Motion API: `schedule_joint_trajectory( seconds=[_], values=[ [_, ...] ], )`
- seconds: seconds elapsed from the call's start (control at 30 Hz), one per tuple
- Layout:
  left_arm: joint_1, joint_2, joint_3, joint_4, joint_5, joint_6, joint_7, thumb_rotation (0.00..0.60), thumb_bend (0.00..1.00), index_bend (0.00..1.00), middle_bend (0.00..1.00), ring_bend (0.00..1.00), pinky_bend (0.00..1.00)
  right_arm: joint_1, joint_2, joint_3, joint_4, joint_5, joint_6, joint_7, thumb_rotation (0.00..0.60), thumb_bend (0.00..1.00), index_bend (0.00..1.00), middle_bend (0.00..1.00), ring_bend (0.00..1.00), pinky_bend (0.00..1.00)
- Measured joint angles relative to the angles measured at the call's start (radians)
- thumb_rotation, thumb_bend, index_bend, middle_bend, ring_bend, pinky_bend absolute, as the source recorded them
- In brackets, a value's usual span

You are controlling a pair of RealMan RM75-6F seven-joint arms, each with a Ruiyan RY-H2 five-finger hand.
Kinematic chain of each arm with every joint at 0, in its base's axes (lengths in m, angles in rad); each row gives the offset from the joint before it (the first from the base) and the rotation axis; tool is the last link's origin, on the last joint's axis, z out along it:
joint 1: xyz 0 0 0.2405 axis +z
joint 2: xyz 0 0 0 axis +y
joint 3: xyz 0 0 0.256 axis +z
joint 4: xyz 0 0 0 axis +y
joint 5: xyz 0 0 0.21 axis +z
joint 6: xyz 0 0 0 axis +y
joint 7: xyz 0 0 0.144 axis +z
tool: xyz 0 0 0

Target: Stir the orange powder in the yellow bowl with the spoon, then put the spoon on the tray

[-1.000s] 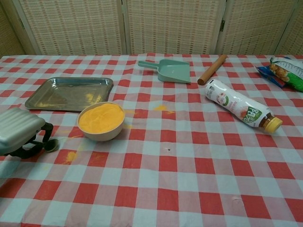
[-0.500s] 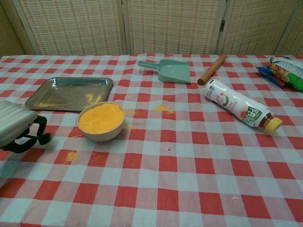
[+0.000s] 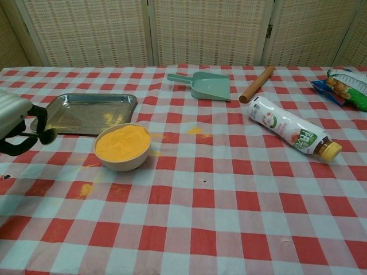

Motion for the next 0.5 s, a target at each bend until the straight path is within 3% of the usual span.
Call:
schedule_joint_trajectory(
  seconds=[0.23, 0.5],
  values=[
    [-0.046, -0.058, -0.028, -0.073, -0.009, 0.006, 0.207, 0.600, 0.47, 0.61, 1.00, 1.00, 1.00, 0.001, 0.012, -0.004, 0.002, -0.005, 0.003, 0.029, 0.600, 0.04, 0.00, 0.00, 0.00, 0.00],
    [-0.126, -0.203, -0.065, -0.085, -0.066, -0.009, 0.445, 0.600, 0.48, 0.61, 1.00, 1.00, 1.00, 0.000, 0.025, -0.004, 0.003, 0.002, 0.006, 0.059, 0.600, 0.04, 0.00, 0.00, 0.00, 0.00]
  ],
)
